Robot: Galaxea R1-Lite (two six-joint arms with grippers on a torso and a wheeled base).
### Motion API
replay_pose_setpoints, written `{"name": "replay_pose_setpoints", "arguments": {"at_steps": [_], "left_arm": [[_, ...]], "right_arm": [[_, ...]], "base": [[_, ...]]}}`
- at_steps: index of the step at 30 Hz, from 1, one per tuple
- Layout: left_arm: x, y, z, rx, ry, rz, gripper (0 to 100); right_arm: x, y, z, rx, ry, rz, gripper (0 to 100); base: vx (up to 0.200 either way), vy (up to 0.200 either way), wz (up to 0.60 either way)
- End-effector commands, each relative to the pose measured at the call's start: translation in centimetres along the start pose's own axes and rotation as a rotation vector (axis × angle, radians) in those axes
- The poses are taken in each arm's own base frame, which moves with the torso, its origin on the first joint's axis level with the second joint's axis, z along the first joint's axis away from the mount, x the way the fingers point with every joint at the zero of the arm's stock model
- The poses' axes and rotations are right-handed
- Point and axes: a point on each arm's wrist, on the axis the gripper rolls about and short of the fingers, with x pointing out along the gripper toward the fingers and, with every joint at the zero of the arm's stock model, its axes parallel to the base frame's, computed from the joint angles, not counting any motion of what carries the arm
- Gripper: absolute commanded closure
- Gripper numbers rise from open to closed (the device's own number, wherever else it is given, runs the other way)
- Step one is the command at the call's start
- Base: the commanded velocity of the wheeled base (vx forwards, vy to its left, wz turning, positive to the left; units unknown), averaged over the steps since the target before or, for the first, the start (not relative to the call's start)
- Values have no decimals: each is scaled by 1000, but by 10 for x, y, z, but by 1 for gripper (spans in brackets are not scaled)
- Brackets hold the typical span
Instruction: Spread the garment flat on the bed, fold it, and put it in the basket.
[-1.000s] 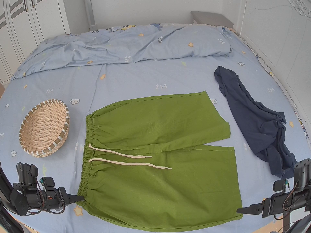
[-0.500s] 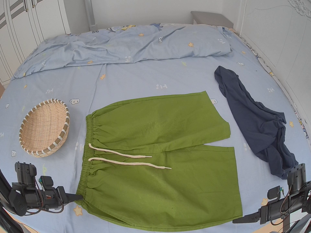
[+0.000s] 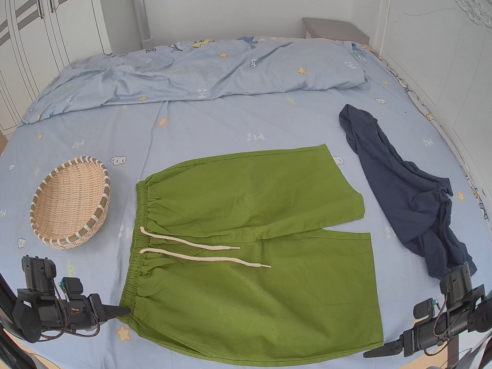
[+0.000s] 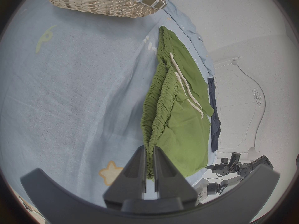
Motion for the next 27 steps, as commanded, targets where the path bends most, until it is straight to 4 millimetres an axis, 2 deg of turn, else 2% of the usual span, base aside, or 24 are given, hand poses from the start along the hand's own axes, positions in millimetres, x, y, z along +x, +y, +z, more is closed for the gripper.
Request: {"name": "replay_pose_setpoints", "arguments": {"at_steps": [1,11,22,23,27], "left_arm": [[-2,1,-5,-9,10,5,100],[-2,0,-5,-7,10,4,100],[-2,0,-5,-7,10,4,100],[-2,1,-4,-8,9,4,100],[-2,1,-4,-8,9,4,100]], "right_arm": [[6,-5,-1,30,35,-8,0],[15,-9,7,14,16,7,0],[17,-9,12,6,-12,46,0],[16,-10,12,13,-18,49,100],[15,-11,12,19,-21,48,100]], "base": [[0,0,0],[0,0,0],[0,0,0],[0,0,0],[0,0,0]]}}
